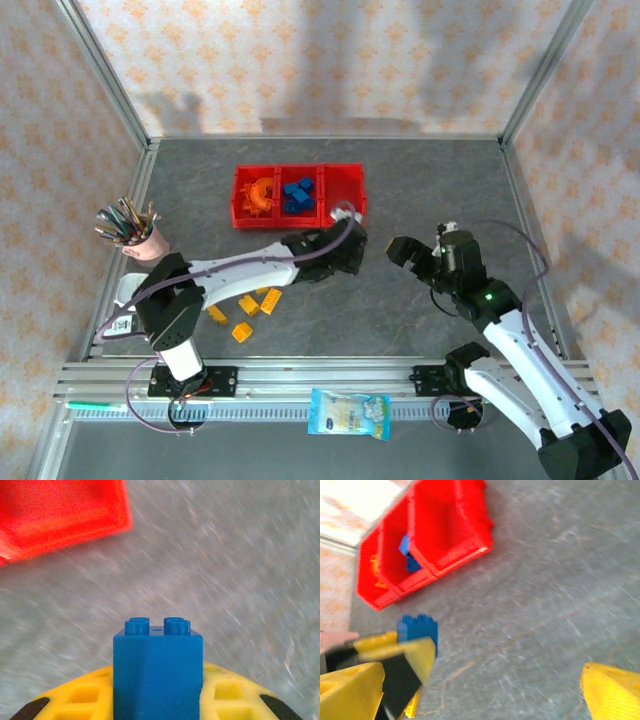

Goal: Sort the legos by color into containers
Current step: Place the lego in the container, then pick up the lego from the bottom-center of the table.

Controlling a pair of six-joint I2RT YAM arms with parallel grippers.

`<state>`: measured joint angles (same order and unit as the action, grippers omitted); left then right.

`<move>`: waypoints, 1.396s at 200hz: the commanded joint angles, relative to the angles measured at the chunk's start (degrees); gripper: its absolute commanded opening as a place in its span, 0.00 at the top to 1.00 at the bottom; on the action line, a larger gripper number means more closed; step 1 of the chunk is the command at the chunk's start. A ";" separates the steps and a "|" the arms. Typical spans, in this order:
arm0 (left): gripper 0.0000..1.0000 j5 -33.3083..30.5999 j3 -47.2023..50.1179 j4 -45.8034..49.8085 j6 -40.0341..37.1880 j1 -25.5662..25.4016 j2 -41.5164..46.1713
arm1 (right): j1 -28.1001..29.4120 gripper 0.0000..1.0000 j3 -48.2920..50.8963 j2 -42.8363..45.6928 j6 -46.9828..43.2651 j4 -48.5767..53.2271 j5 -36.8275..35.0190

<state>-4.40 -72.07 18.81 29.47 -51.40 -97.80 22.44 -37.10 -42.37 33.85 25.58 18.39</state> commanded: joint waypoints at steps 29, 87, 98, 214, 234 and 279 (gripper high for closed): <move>0.76 -9.88 -6.99 2.86 -4.35 11.83 1.38 | 0.00 0.00 -3.77 -8.23 -5.08 -15.05 6.09; 0.75 -9.40 -22.19 3.42 -5.17 22.25 -14.44 | -0.02 0.00 -4.35 -16.96 -5.34 -21.02 7.70; 0.75 -8.21 -25.23 3.55 -5.19 23.43 -17.77 | -0.02 0.00 -4.38 -17.70 -5.86 -21.27 7.49; 0.37 -7.67 -33.08 11.19 -6.12 25.48 -19.06 | 2.71 0.00 -8.50 -24.22 -12.71 -18.29 4.01; 0.34 -5.74 -26.22 8.53 -5.60 25.47 -12.03 | 5.87 0.00 -10.94 -25.04 -14.68 -16.57 0.55; 0.28 -0.46 -5.79 1.99 -2.92 25.43 7.95 | 13.68 0.00 -14.98 -30.04 -17.15 -15.61 -3.78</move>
<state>-8.73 -86.83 24.34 24.58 -25.87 -97.60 32.60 -49.78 -70.65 19.59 8.49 18.90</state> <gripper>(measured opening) 0.704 0.996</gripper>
